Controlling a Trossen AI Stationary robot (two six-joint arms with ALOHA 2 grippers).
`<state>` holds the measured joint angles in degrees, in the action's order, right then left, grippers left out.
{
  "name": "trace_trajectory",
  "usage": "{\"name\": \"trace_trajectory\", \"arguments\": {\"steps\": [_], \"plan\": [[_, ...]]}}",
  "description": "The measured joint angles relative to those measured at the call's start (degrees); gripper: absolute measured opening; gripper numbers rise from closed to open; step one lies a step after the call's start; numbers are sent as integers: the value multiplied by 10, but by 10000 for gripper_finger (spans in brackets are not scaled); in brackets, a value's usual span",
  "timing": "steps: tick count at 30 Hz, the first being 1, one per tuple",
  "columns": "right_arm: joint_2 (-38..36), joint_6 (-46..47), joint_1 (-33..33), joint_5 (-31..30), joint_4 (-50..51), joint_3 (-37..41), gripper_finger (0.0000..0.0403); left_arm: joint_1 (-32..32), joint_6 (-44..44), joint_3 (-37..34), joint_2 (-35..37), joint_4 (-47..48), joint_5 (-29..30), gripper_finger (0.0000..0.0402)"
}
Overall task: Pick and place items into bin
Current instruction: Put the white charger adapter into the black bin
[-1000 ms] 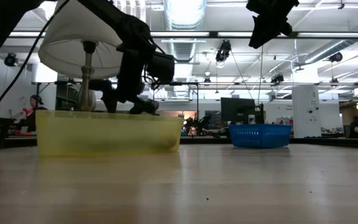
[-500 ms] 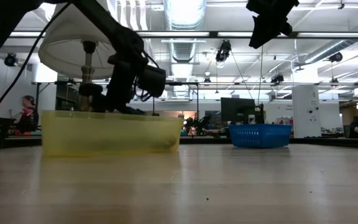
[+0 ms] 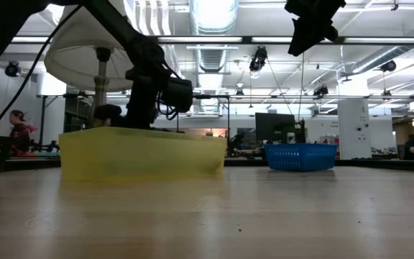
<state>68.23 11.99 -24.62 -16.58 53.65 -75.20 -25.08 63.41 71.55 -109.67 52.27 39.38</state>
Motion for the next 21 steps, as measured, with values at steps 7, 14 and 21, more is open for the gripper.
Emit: {"name": "trace_trajectory", "arguments": {"steps": [7,14,21], "plan": [[0,0,0,0,0,0,89,-17,-24,-1,0,-16,0,207],[0,0,0,0,1,0,87,-28,-44,-2,0,-27,-2,207],[0,0,0,0,1,0,82,-31,-47,-11,0,-59,-2,207]]}}
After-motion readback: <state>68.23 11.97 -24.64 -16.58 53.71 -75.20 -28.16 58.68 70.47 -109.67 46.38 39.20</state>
